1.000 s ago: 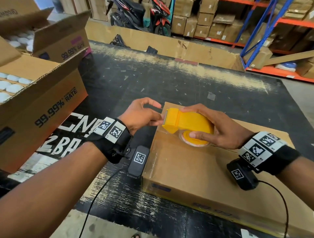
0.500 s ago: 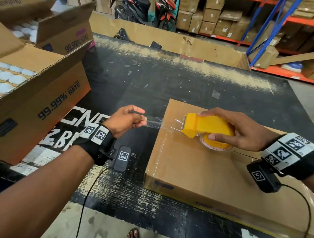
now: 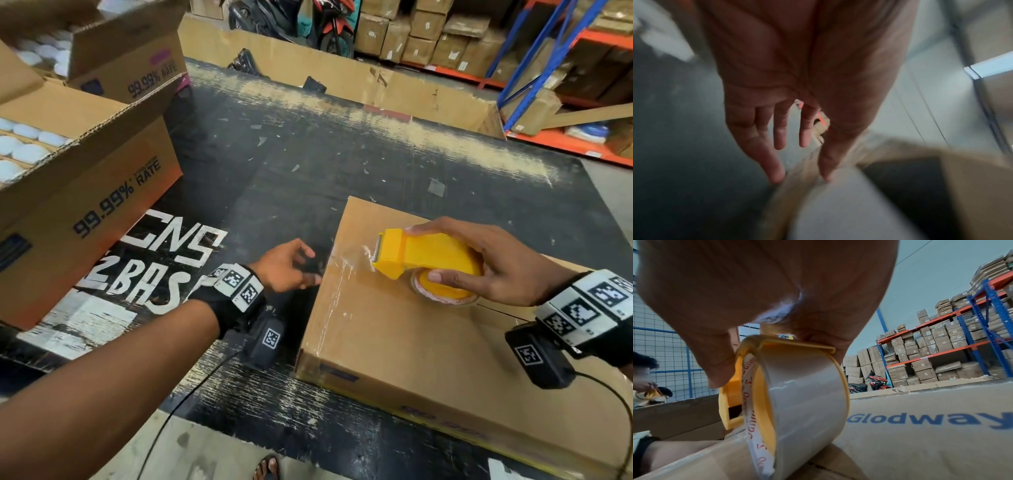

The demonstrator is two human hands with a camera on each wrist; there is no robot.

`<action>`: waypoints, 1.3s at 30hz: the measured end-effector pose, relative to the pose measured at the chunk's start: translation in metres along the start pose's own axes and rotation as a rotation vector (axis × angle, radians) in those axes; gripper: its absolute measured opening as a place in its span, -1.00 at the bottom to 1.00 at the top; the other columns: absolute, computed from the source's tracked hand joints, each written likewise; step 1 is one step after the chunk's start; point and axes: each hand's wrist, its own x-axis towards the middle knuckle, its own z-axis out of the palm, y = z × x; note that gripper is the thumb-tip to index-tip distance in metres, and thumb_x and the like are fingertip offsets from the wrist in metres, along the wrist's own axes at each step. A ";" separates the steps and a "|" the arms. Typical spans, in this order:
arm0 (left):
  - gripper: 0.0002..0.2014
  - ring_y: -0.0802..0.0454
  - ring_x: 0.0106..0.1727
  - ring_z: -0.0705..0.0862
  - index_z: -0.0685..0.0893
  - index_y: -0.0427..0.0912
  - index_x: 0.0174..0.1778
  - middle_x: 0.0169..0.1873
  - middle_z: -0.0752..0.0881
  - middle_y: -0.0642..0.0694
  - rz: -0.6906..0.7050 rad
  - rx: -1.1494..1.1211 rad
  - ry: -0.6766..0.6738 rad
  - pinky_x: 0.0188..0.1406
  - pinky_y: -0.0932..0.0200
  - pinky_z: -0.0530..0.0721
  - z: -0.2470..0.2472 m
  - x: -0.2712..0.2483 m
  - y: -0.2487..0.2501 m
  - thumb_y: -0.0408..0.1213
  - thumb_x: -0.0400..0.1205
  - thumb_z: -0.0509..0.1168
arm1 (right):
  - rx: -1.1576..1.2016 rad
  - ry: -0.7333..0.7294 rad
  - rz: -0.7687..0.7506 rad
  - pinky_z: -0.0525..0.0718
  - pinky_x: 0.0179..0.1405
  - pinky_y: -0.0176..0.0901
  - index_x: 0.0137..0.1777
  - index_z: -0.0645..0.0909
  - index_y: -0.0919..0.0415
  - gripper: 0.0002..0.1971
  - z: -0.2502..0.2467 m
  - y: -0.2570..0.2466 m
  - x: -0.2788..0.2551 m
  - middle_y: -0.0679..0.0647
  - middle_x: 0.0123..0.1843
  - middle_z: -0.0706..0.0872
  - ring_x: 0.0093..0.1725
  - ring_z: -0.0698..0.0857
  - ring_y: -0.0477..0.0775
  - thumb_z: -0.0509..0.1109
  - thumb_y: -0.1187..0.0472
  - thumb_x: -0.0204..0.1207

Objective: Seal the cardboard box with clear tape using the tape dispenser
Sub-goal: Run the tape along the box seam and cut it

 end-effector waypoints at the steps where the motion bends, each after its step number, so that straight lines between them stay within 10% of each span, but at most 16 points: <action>1: -0.53 -0.03 0.09 0.75 0.57 -0.06 0.40 0.24 0.67 -0.04 0.053 0.174 0.058 0.10 0.12 0.70 -0.001 -0.002 -0.002 -0.22 0.59 0.50 | 0.001 0.000 0.003 0.54 0.09 -0.56 0.57 0.38 -0.33 -0.35 0.000 0.000 -0.001 -0.47 0.40 0.55 0.30 0.62 -0.33 0.37 -0.34 0.47; 6: -0.38 0.16 0.72 0.31 0.30 0.06 0.72 0.71 0.33 0.04 0.526 0.190 0.080 0.70 0.19 0.31 -0.006 -0.027 0.019 -0.27 0.72 0.28 | 0.000 0.021 0.000 0.55 0.10 -0.48 0.57 0.38 -0.32 -0.36 0.002 0.003 -0.003 -0.45 0.40 0.55 0.30 0.62 -0.31 0.35 -0.35 0.47; 11: -0.11 0.09 0.80 -0.33 -0.37 -0.05 0.78 0.78 -0.41 -0.02 0.425 0.588 -0.145 0.82 0.04 -0.16 0.020 -0.041 0.031 0.19 0.75 0.07 | 0.003 0.031 -0.008 0.51 0.08 -0.54 0.56 0.38 -0.34 -0.35 0.003 0.005 -0.003 -0.48 0.39 0.54 0.30 0.58 -0.39 0.35 -0.37 0.46; 17: -0.09 0.14 0.81 -0.28 -0.41 0.03 0.76 0.78 -0.40 0.03 0.395 0.824 -0.101 0.83 -0.05 -0.11 0.017 -0.038 0.030 0.40 0.66 -0.12 | -0.009 0.059 -0.062 0.66 0.19 -0.19 0.58 0.45 -0.26 -0.36 0.004 0.011 -0.005 -0.20 0.43 0.66 0.30 0.68 -0.10 0.40 -0.31 0.49; 29: -0.13 0.37 0.77 -0.29 -0.45 0.25 0.71 0.75 -0.41 0.25 0.344 0.866 -0.119 0.82 0.05 -0.17 0.017 -0.052 0.047 0.48 0.61 -0.18 | -0.060 0.024 0.062 0.54 -0.06 -0.67 0.46 0.56 -0.32 -0.34 -0.077 0.096 -0.194 -0.51 0.25 0.67 0.13 0.68 -0.48 0.62 0.00 0.33; 35: 0.04 0.10 0.77 -0.45 -0.47 0.09 0.71 0.75 -0.44 0.04 0.163 1.116 -0.159 0.82 -0.12 -0.20 0.025 -0.057 0.083 0.63 0.43 -0.36 | -0.046 -0.015 -0.016 0.60 -0.01 -0.46 0.51 0.54 -0.27 -0.40 -0.074 0.123 -0.196 -0.35 0.27 0.67 0.15 0.73 -0.22 0.53 -0.18 0.44; 39: 0.00 0.03 0.78 -0.40 -0.45 -0.02 0.73 0.75 -0.46 -0.08 0.210 1.102 -0.183 0.76 0.10 -0.30 0.087 -0.065 0.132 0.36 0.57 -0.03 | -0.037 -0.010 -0.066 0.57 0.08 -0.48 0.53 0.49 -0.35 -0.42 -0.073 0.133 -0.197 -0.37 0.33 0.66 0.24 0.69 -0.26 0.45 -0.29 0.48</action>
